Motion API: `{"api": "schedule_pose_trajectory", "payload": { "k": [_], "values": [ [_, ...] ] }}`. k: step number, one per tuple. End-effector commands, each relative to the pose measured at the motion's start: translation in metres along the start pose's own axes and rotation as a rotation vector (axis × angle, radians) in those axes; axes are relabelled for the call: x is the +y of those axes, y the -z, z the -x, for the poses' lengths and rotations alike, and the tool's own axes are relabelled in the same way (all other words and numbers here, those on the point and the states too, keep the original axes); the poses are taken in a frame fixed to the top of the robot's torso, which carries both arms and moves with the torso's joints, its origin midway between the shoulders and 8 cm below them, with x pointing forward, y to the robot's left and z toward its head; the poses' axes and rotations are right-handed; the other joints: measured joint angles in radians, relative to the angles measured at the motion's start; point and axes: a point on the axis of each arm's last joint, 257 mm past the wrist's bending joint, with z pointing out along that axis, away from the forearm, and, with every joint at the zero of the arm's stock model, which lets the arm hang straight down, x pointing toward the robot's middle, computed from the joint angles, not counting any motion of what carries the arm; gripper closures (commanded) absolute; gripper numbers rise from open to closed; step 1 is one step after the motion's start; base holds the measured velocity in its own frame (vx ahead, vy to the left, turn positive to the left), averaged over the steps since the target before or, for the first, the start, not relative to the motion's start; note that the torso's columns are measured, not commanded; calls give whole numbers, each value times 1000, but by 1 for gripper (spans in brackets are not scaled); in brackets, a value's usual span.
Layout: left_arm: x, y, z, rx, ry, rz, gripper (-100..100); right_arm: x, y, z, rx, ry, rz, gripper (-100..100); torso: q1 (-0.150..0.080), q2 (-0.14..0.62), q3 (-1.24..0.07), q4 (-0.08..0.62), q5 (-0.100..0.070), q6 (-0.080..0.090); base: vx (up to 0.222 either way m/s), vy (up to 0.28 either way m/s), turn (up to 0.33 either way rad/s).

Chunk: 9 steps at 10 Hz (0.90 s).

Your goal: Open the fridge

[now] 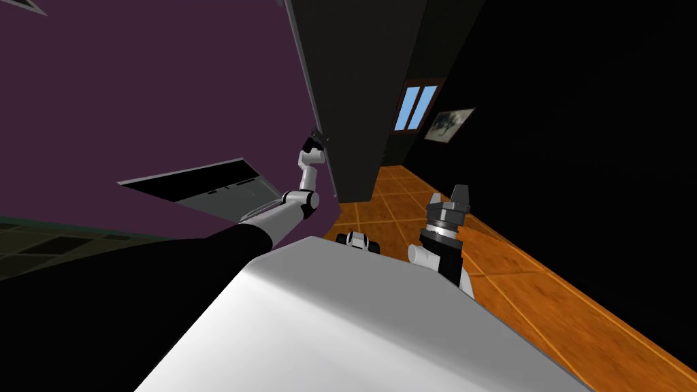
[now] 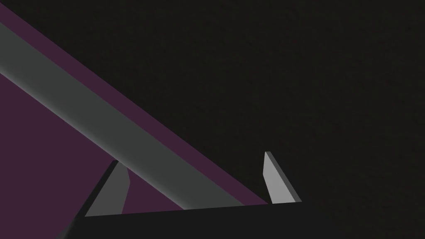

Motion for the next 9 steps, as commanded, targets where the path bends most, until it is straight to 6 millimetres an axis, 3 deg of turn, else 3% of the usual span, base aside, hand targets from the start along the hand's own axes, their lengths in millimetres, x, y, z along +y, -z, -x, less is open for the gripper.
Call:
{"api": "schedule_pose_trajectory", "payload": {
  "k": [1,2,3,4,9],
  "values": [
    [29,1,-32,45,-3,47,100,0,0,0,0,0,0,0,0,-1,-1,1,-1,0,-254,-21,-122],
    [19,-2,-25,34,10,34,100,0,0,0,0,0,0,0,0,-1,-2,2,-2,2,-122,-7,-56],
    [43,1,-53,74,27,71,100,0,0,0,0,0,0,0,2,-6,-4,3,-1,-2,-214,56,-171],
    [43,1,-53,74,27,71,100,0,0,0,0,0,0,0,3,1,-1,2,-1,6,-250,64,-136],
    [88,12,-122,177,56,141,100,0,0,0,0,0,0,0,2,0,1,1,1,0,-248,44,-133]
  ]
}}
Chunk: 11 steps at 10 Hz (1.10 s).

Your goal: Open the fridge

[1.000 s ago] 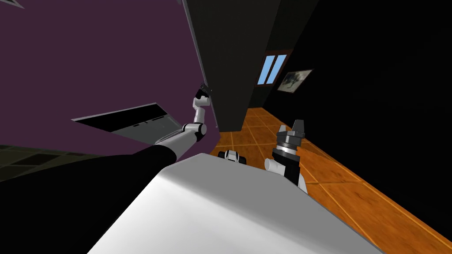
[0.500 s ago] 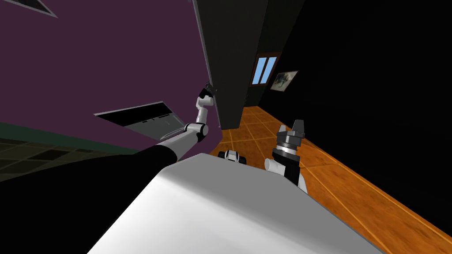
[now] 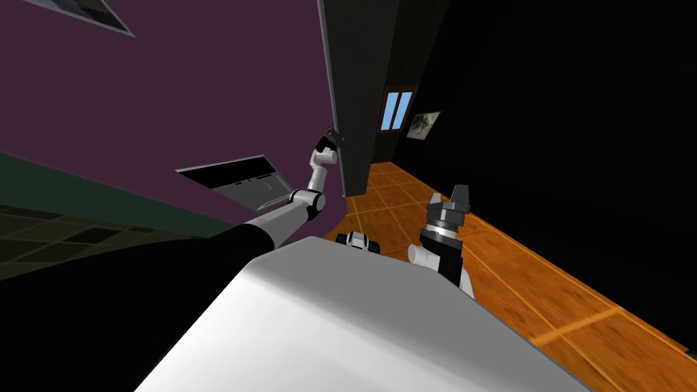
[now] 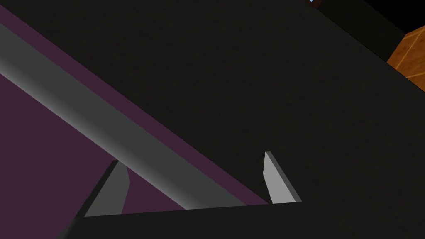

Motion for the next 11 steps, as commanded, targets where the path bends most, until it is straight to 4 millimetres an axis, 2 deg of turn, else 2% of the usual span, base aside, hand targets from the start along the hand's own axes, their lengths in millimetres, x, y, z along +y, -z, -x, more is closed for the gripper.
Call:
{"api": "schedule_pose_trajectory", "payload": {
  "k": [1,2,3,5,6,9,10,11],
  "values": [
    [29,-1,-34,50,4,44,100,0,0,0,0,0,0,0,0,0,-1,1,-1,2,-296,69,-141],
    [39,0,-48,71,10,58,100,0,0,0,0,0,0,0,2,1,0,1,-1,0,-274,31,-137],
    [14,-4,-52,61,22,45,-100,0,0,0,0,0,0,0,0,2,1,2,-1,0,-131,-1,-42],
    [1,-7,-61,62,25,45,-100,0,0,0,0,1,-1,0,2,-1,-2,13,-2,-3,35,6,48],
    [1,-7,-61,62,25,45,-100,0,0,0,0,1,-1,0,1,4,2,15,-3,1,74,17,17],
    [-17,-10,-73,62,28,45,-100,0,0,0,0,0,0,0,-8,18,11,17,-6,5,24,4,6],
    [-2,-10,-55,34,31,67,-100,0,0,0,0,0,0,0,-10,19,12,19,-7,6,6,10,14],
    [1,-10,-51,25,32,74,0,0,0,0,0,0,0,0,-7,17,11,16,-5,4,5,7,15]
  ]
}}
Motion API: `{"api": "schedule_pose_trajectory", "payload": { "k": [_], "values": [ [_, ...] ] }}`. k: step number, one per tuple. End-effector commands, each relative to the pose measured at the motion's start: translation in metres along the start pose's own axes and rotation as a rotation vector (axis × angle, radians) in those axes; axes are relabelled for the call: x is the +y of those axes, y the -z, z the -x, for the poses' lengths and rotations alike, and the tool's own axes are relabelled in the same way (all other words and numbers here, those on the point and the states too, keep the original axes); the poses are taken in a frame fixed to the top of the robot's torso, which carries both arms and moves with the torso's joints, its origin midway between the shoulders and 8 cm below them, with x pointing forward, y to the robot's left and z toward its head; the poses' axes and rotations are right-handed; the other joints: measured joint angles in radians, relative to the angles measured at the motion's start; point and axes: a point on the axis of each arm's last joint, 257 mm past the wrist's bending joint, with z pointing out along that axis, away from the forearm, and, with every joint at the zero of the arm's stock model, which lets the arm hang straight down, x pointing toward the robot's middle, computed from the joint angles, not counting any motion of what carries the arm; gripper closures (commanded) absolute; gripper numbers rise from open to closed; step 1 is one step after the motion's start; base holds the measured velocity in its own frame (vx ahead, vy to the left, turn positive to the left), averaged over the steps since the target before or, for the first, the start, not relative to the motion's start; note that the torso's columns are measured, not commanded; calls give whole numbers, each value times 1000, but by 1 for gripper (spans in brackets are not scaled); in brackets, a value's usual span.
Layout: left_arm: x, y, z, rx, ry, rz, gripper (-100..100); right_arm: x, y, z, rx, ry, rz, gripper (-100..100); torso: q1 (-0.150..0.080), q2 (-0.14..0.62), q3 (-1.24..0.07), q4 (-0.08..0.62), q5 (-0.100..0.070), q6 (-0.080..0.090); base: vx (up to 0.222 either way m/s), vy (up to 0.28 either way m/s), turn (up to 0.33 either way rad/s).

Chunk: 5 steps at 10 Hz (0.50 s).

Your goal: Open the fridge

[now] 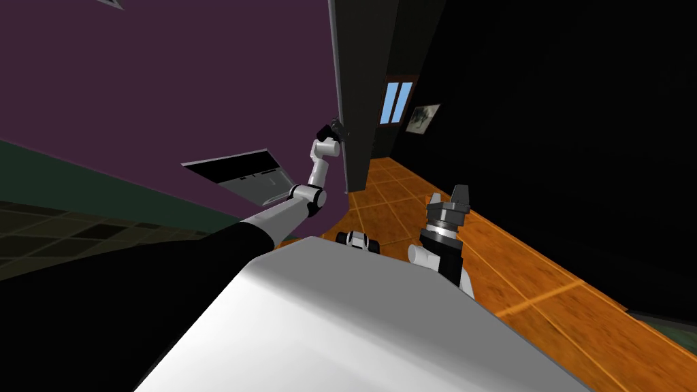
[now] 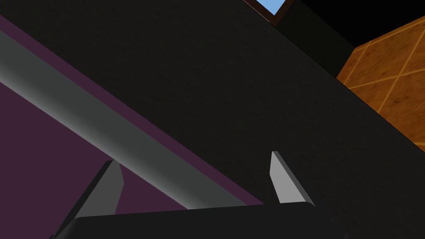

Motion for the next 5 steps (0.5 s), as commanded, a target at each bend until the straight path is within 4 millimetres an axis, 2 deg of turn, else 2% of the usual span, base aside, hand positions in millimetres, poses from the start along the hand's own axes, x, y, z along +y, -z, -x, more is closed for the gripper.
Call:
{"api": "schedule_pose_trajectory", "payload": {
  "k": [1,5],
  "values": [
    [3,0,4,-8,1,6,0,0,0,0,0,0,0,0,4,-4,-3,-3,2,-1,0,0,0],
    [9,1,10,-18,11,18,0,0,0,0,0,0,0,0,11,-14,-10,-12,7,-4,-1,-1,-1]
  ]
}}
